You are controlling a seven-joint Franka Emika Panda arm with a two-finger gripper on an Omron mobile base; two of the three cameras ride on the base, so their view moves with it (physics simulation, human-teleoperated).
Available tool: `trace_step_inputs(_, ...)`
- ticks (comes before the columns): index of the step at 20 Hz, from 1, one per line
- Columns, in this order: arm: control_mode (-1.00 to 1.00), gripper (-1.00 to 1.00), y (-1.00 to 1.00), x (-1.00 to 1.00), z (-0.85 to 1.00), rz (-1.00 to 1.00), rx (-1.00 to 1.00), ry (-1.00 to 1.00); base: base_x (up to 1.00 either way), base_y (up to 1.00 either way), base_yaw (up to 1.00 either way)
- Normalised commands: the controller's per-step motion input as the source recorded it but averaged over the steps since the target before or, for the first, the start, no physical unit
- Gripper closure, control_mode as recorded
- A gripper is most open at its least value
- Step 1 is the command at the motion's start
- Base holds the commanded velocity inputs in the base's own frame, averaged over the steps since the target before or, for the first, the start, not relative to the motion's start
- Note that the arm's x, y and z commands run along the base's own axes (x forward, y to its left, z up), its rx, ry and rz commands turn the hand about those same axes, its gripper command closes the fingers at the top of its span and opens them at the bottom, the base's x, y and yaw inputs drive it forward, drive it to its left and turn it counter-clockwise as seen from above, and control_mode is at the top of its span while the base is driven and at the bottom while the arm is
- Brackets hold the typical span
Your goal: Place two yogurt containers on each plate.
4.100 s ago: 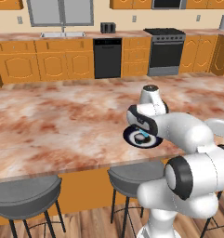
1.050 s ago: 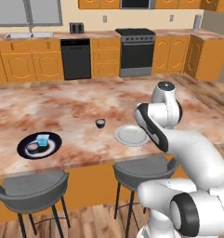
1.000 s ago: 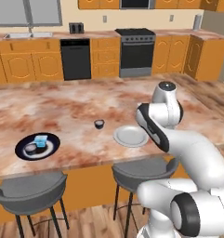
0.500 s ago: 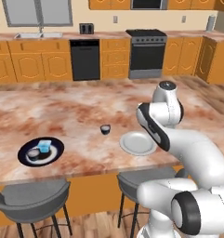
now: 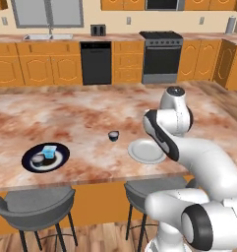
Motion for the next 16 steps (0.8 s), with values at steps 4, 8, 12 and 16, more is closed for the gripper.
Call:
trace_step_inputs(4, -1.0, -1.0, 0.0, 0.69, -0.2, 0.04, 0.0, 0.04, 0.16, 0.0, 0.0)
trace_step_inputs(8, -1.0, -1.0, 0.38, 1.0, -0.58, 0.21, 0.05, 0.14, 0.0, 0.0, 0.0)
trace_step_inputs(12, -1.0, -1.0, 0.76, 1.0, -0.41, 0.25, 0.09, 0.18, 0.0, 0.0, 0.0)
trace_step_inputs(16, -1.0, -1.0, 0.49, 1.0, 0.0, 0.15, 0.02, 0.16, 0.0, 0.0, 0.0)
